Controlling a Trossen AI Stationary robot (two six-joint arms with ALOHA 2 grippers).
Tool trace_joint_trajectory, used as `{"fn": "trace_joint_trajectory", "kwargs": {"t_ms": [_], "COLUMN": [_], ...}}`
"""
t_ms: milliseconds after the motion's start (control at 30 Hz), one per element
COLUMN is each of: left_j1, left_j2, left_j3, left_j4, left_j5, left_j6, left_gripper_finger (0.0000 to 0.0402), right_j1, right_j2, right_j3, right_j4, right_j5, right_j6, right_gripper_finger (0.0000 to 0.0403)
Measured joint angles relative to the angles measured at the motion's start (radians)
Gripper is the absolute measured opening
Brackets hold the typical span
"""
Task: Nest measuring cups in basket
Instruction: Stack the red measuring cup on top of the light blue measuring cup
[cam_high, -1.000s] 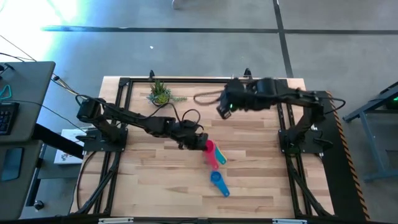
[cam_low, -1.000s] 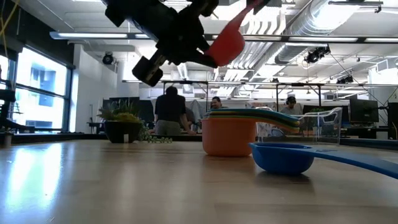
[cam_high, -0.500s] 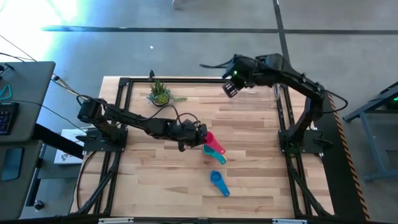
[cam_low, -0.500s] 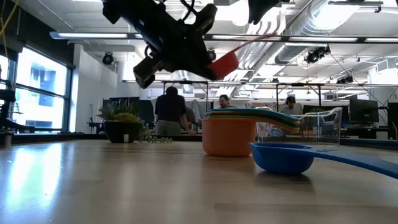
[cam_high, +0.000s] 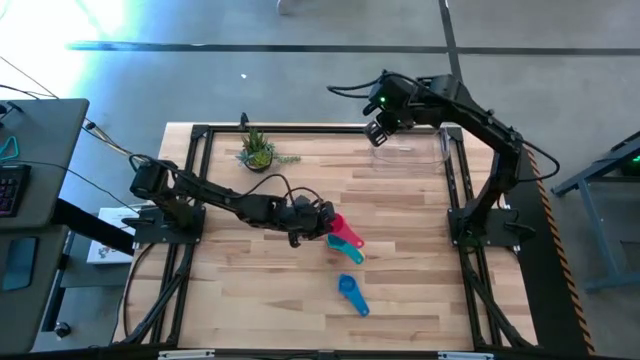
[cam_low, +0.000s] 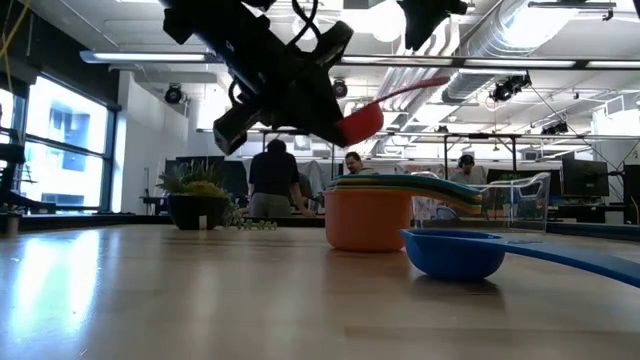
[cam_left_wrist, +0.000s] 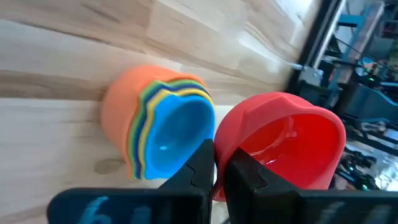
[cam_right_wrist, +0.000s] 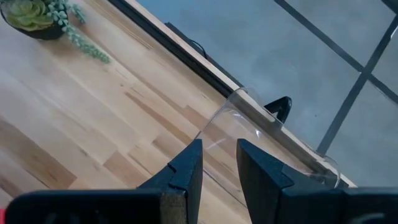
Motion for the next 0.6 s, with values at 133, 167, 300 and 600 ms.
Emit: {"fn": "trace_joint_trajectory", "kwargs": {"t_ms": [133, 167, 300, 600], "left_j1": [-0.009, -0.012, -0.028, -0.044], "left_j2": [0.021, 0.026, 0.068, 0.143], "left_j3": [-0.001, -0.001, 0.024, 0.12], "left_j4": [0.03, 0.048, 0.05, 0.039], "left_j5": [0.01, 0.016, 0.035, 0.046], "left_j6": [0.001, 0.0, 0.001, 0.063], "left_gripper_finger": [0.001, 0.001, 0.001, 0.001], "right_j1": [-0.002, -0.002, -0.002, -0.001], "right_j2": [0.0, 0.0, 0.0, 0.0], "right_j3": [0.0, 0.0, 0.0, 0.0], "right_j4": [0.0, 0.0, 0.0, 0.0], "right_j5": [0.001, 0.001, 0.001, 0.001], "right_j6": [-0.001, -0.001, -0.001, 0.012], "right_gripper_finger": [0.0092, 0.0092, 0.0092, 0.0092]}}
